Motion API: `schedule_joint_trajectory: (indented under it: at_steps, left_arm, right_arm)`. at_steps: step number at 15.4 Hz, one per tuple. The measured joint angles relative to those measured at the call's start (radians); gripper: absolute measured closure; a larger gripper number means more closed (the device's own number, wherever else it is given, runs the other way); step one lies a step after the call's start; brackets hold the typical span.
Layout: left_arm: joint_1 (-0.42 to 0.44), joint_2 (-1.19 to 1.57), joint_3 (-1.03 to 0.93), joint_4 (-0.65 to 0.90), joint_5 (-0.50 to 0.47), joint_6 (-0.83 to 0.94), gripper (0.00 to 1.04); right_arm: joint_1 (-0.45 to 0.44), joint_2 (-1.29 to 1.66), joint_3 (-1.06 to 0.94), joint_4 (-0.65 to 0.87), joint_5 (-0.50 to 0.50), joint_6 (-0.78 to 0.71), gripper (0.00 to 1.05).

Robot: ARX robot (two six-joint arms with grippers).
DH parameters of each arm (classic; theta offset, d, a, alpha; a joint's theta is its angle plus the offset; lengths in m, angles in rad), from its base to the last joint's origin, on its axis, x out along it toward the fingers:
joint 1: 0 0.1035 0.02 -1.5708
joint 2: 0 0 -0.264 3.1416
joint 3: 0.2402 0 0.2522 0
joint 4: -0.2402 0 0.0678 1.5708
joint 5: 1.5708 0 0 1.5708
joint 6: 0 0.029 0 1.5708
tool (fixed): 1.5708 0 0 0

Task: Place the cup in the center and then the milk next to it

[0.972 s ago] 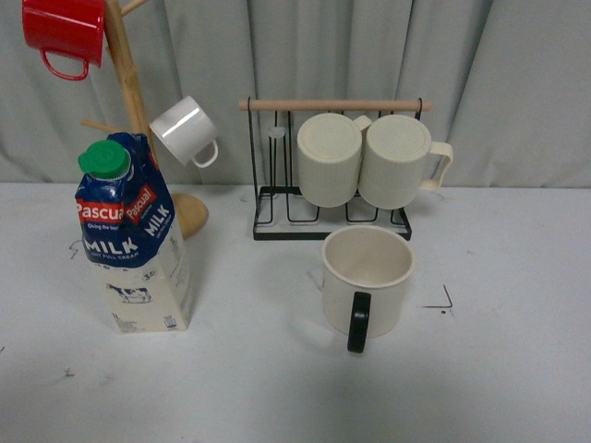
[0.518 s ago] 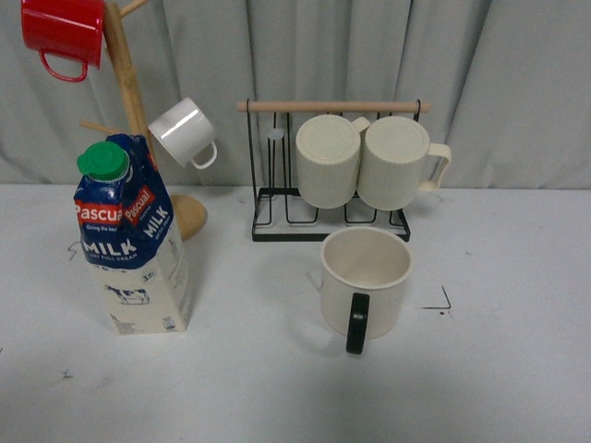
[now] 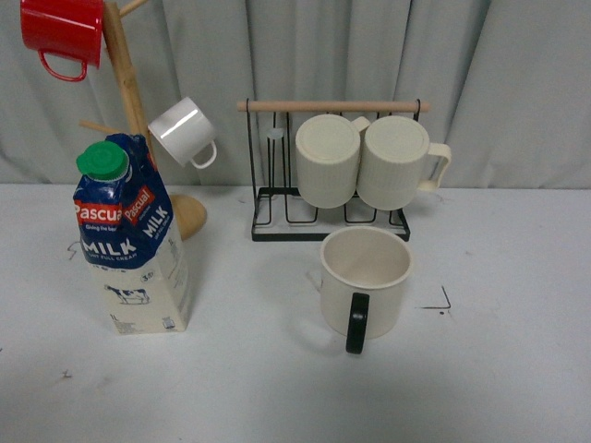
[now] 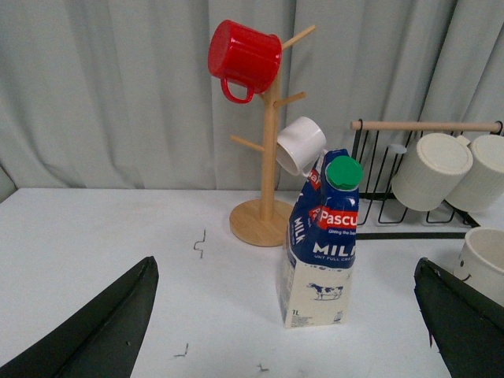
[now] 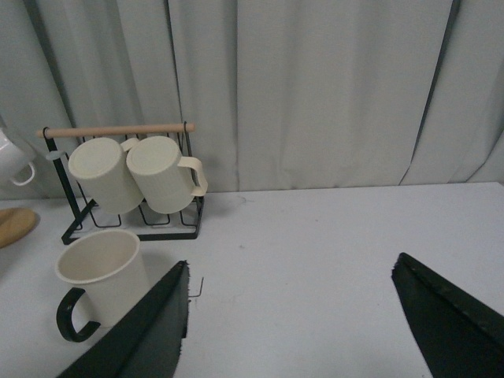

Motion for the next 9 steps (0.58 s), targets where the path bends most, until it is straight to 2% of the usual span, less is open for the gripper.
schedule_joint_trajectory:
  at_steps: [2,3,4,5,6,7,9]
  left_arm:
    - [0.0,0.0,0.0,0.0,0.0,0.0,0.07]
    - [0.0,0.001,0.0,-0.005,0.002,0.0,0.07]
    - [0.023,0.073,0.058,-0.156,0.086,-0.065,0.07]
    - [0.005,0.27,0.134,-0.155,0.115,-0.157,0.07]
    - [-0.1,0.534,0.245,0.056,0.105,-0.209,0.07]
    - [-0.124,0.747,0.336,0.211,0.094,-0.193,0.07]
    - [-0.156,0.973,0.438,0.304,0.105,-0.158,0.07]
  right_arm:
    - [0.0,0.0,0.0,0.0,0.0,0.0,0.08]
    - [0.0,0.0,0.0,0.0,0.0,0.0,0.04]
    - [0.0,0.0,0.0,0.0,0.0,0.0,0.08]
    - [0.0,0.0,0.0,0.0,0.0,0.0,0.06]
    - [0.0,0.0,0.0,0.0,0.0,0.0,0.07]
    - [0.0,0.0,0.0,0.0,0.0,0.0,0.07]
    - [0.0,0.0,0.0,0.0,0.0,0.0,0.07]
